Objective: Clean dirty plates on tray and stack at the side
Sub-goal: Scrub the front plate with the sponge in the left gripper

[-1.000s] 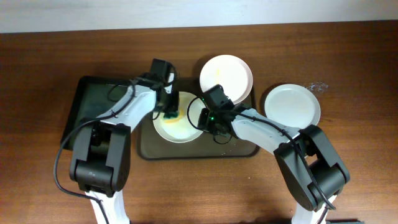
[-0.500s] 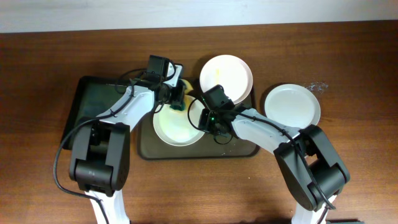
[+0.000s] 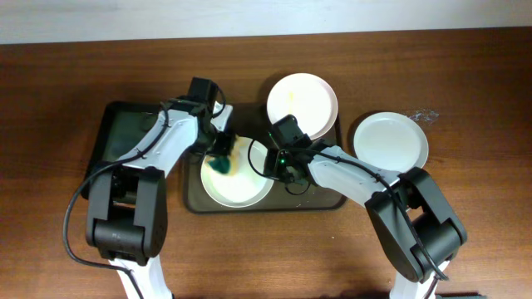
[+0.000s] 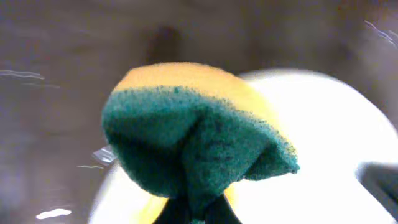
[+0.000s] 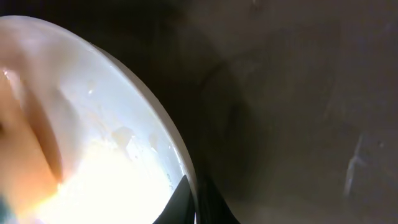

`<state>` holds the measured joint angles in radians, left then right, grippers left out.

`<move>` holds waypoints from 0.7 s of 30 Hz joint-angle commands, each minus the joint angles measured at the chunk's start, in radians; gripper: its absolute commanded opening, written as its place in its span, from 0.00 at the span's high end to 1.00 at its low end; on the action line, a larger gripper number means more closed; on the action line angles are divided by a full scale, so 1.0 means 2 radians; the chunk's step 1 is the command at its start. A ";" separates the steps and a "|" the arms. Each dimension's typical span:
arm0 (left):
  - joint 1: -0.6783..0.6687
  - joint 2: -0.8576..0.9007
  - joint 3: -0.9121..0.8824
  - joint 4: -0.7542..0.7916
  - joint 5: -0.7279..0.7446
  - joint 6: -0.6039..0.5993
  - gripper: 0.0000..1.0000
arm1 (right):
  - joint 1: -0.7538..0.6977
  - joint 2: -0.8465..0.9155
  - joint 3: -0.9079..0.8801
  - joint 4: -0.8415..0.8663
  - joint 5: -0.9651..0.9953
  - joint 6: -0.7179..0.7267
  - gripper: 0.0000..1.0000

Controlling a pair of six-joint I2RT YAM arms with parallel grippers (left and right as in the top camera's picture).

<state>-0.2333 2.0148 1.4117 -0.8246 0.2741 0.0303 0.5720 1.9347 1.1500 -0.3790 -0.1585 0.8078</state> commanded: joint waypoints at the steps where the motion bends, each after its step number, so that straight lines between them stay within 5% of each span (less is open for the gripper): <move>1: -0.013 0.016 -0.016 -0.033 0.192 0.122 1.00 | -0.002 0.007 -0.004 0.001 0.014 0.008 0.96; 6: -0.013 0.016 -0.016 -0.028 0.185 0.119 1.00 | -0.002 0.007 -0.004 0.001 0.014 0.008 0.96; 12: -0.013 0.016 -0.016 0.093 -0.095 -0.079 1.00 | -0.002 0.007 -0.004 0.000 0.014 0.008 0.96; 16: -0.013 0.016 -0.016 0.077 -0.229 -0.146 1.00 | -0.002 0.007 -0.004 -0.001 0.015 0.008 0.96; 19: -0.014 0.016 -0.016 0.034 -0.240 -0.155 1.00 | -0.002 0.007 -0.004 -0.001 0.016 0.008 0.96; 21: -0.014 0.016 -0.016 0.001 -0.185 -0.143 1.00 | -0.002 0.007 -0.004 -0.001 0.016 0.008 0.96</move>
<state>-0.2890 2.0335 1.3941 -0.7452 0.0017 -0.2302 0.5713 1.9350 1.1500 -0.3592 -0.1570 0.8303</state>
